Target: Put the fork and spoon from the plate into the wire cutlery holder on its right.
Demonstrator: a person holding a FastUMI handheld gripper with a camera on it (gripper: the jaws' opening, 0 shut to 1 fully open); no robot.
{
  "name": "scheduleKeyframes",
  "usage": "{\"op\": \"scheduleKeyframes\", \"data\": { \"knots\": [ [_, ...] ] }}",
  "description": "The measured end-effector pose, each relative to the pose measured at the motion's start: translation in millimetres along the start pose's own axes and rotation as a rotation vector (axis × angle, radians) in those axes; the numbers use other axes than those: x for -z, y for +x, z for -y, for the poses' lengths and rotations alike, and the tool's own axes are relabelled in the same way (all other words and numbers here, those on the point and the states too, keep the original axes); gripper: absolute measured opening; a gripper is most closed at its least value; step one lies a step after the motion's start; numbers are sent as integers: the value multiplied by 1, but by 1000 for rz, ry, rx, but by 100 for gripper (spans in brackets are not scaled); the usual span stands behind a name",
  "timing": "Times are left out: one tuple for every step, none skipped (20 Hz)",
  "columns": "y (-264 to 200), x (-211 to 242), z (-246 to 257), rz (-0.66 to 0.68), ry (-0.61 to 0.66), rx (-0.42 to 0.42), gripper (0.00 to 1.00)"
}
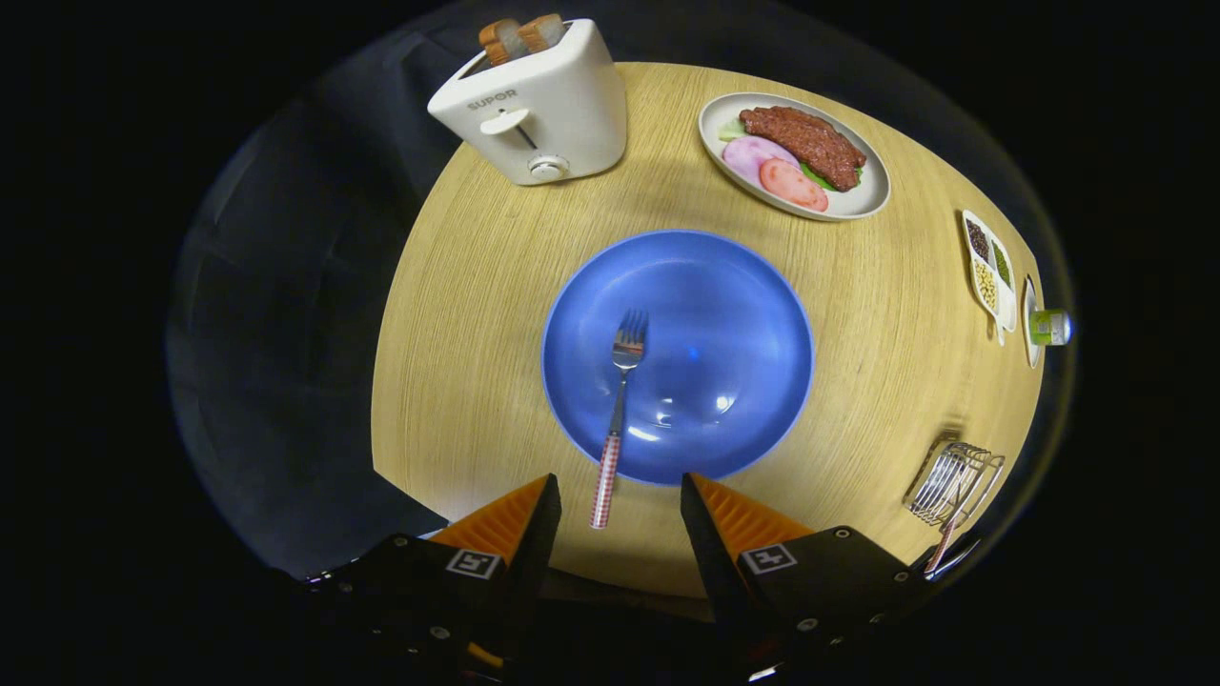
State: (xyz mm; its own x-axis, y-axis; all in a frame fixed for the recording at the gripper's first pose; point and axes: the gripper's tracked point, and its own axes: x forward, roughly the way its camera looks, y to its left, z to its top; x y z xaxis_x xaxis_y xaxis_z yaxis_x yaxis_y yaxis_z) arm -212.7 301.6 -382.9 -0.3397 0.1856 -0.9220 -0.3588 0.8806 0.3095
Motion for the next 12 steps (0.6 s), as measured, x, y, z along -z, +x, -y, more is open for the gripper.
{"op": "scheduleKeyframes", "data": {
  "knots": [
    [4,0,0,-2,-1,14,75],
    [8,2,1,-8,2,25,74],
    [14,3,0,-22,10,22,73],
    [21,6,-3,-39,24,22,71],
    [26,8,-1,-49,35,30,71],
    [31,8,1,-53,47,41,70],
    [36,7,2,-55,61,50,67],
    [39,7,3,-58,78,54,65],
    [42,6,3,-58,97,55,61],
    [45,5,4,-57,113,57,56],
    [49,3,5,-54,126,63,51],
    [52,1,6,-49,132,67,48]
  ]
}}
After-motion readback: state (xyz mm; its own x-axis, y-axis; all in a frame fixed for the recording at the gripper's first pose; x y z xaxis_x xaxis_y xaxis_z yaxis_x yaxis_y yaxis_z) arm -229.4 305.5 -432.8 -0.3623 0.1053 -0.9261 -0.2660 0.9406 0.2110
